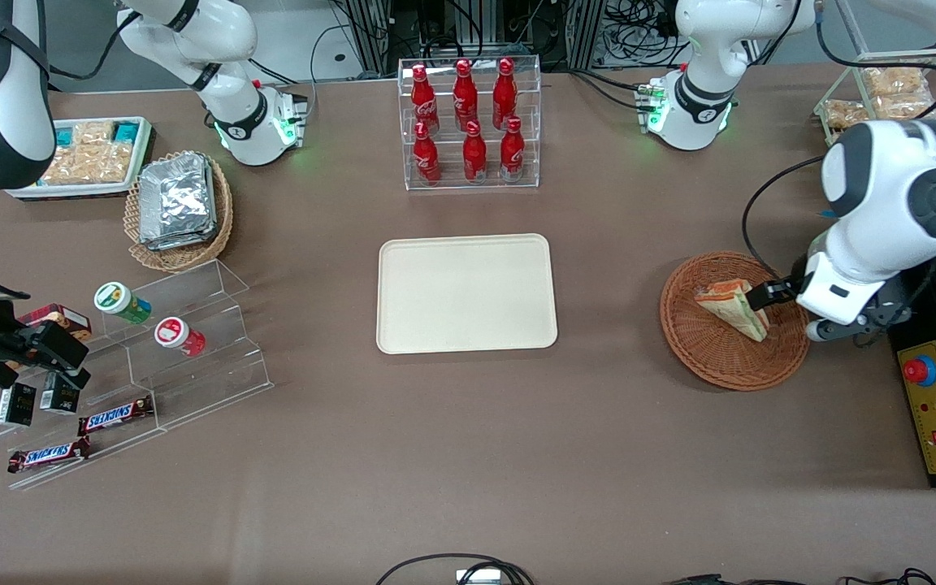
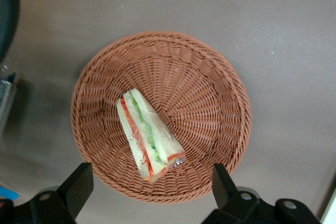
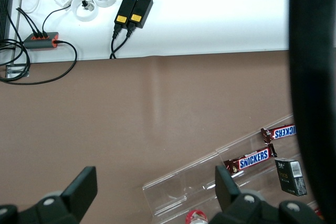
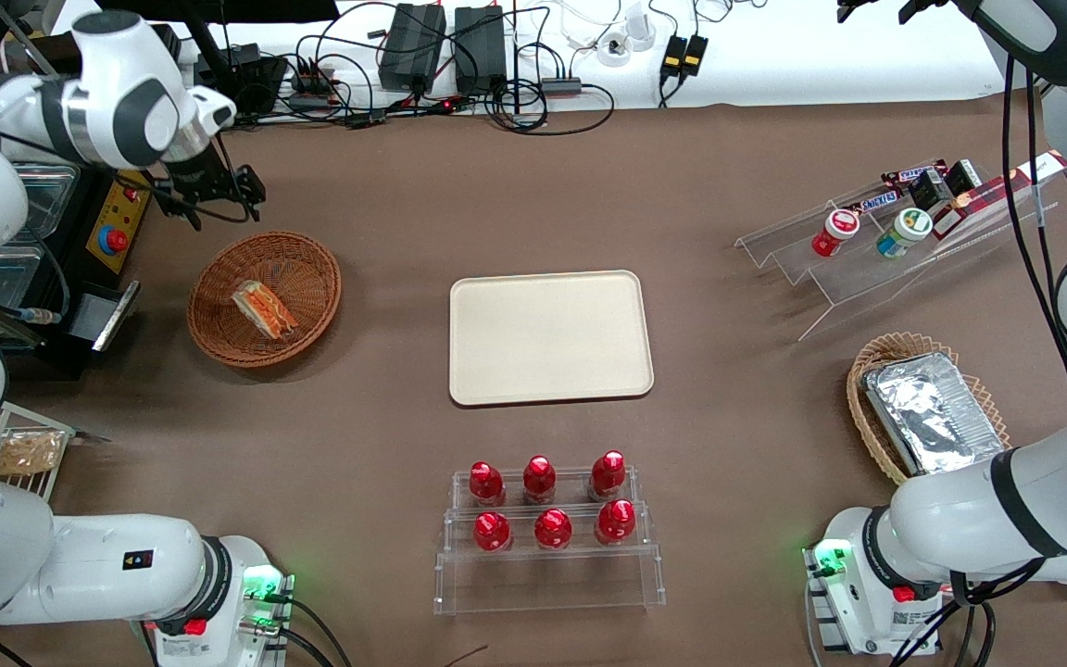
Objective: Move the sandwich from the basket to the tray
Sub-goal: 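Lower the open left gripper around the sandwich wedge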
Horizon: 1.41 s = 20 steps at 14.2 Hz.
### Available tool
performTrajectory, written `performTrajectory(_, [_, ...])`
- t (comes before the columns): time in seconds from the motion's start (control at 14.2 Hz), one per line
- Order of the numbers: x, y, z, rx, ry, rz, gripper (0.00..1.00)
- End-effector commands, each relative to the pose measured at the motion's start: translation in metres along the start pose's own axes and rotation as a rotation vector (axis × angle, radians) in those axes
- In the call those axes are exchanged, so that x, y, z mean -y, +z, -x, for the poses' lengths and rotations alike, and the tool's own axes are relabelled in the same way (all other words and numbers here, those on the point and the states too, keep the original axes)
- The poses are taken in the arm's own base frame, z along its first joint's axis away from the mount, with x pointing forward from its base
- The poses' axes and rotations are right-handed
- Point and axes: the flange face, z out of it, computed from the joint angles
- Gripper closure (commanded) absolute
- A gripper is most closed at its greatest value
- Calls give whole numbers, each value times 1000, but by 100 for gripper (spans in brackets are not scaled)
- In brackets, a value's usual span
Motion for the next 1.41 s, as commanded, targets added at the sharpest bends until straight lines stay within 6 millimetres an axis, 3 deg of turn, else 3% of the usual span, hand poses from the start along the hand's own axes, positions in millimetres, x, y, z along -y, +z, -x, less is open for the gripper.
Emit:
performTrajectory(0.0, [7,23,23,-40,-112,9,0])
performTrajectory(0.49, [13,85,42,-89,-297,55,0])
performTrajectory(0.99, [19,143,47,-99,-430,89,0])
performTrajectory(1.34, [16,164,46,-100,-488,102,1])
